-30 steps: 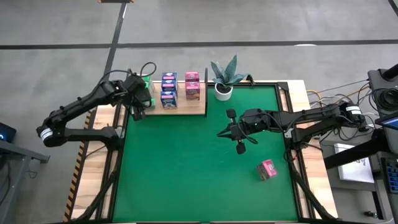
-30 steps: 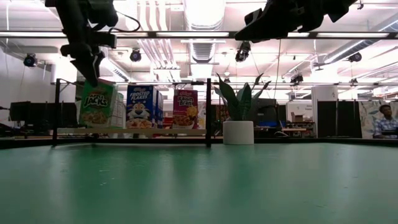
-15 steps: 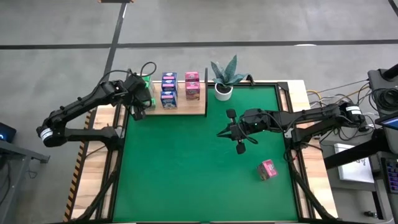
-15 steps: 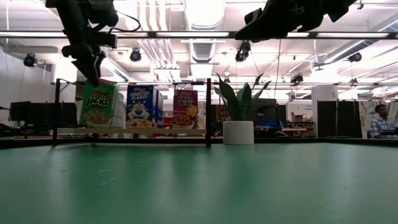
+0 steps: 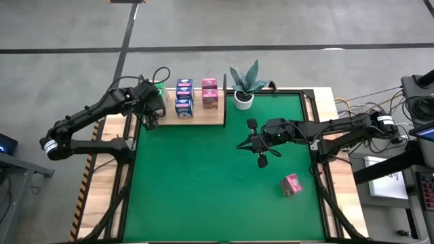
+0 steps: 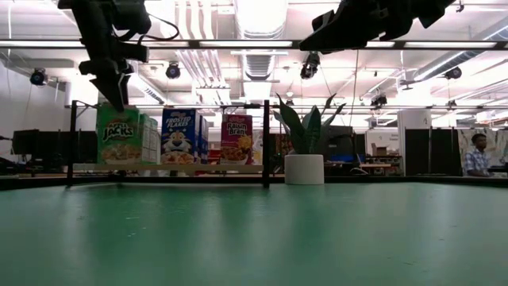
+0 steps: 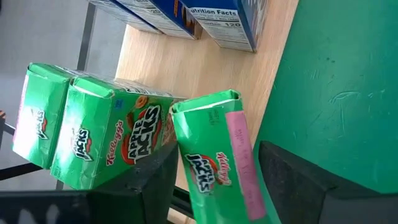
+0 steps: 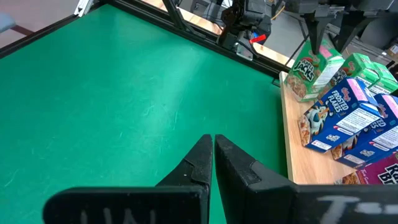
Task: Stack cereal on shelf
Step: Put the green cereal box on the shelf aligned with the other green cereal boxes
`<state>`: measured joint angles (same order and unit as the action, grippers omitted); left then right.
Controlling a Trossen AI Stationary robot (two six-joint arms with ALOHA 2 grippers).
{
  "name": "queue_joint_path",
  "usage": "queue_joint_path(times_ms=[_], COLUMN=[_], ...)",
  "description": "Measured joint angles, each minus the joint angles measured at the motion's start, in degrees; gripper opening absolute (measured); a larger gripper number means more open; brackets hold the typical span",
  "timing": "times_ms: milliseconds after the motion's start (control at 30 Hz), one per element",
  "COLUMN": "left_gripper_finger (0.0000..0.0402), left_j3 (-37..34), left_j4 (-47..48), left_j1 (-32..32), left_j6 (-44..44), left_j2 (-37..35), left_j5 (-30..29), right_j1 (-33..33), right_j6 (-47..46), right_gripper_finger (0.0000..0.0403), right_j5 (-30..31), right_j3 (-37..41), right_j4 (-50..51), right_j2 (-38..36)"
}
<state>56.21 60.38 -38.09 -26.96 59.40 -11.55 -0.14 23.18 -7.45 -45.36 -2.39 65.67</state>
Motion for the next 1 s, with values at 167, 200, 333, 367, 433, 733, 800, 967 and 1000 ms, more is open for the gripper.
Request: queue_joint_path(times_ms=[167,200,333,367,433,733,800,967,1000], left_gripper_finger=[0.0218,0.0219,0.0219,0.0219,0.0219,0.0219,0.0219,0.0191,0.018], left_j3=[0.0,0.0,0.4,0.82,1.6,5.53,6.1,6.75,6.74], left_j4=[0.04,0.04,0.11,0.1,0.08,0.96,1.11,5.7,6.6], left_j1=[0.0,0.0,0.0,0.0,0.0,0.11,0.35,2.12,2.65], left_j6=[-0.03,-0.16,-0.43,-0.44,-0.44,1.56,2.51,4.52,5.67], left_j2=[0.0,0.0,0.0,0.0,-0.02,-0.02,-0.02,-0.07,-0.11], left_j5=[0.0,0.0,-0.99,-1.17,-1.4,0.45,0.55,0.57,0.63], right_j1=[0.0,0.0,0.0,0.0,0.0,0.0,0.0,0.0,0.0], right_j6=[0.0,0.0,0.0,0.0,0.0,0.03,0.3,0.4,0.42], right_gripper_finger=[0.0009,0.0009,0.0009,0.0009,0.0009,0.0009,0.0009,0.0009,0.0009], right_j5=[-0.01,0.01,-0.01,-0.01,0.0,0.01,0.01,0.01,0.01], right_j3=[0.0,0.0,-0.02,-0.02,-0.08,-0.09,-0.09,-0.09,-0.09], right_j4=[0.02,0.0,0.01,0.02,0.01,0.01,0.02,0.02,0.04], right_j2=[0.0,0.0,0.0,0.0,0.0,0.0,0.0,0.0,0.0])
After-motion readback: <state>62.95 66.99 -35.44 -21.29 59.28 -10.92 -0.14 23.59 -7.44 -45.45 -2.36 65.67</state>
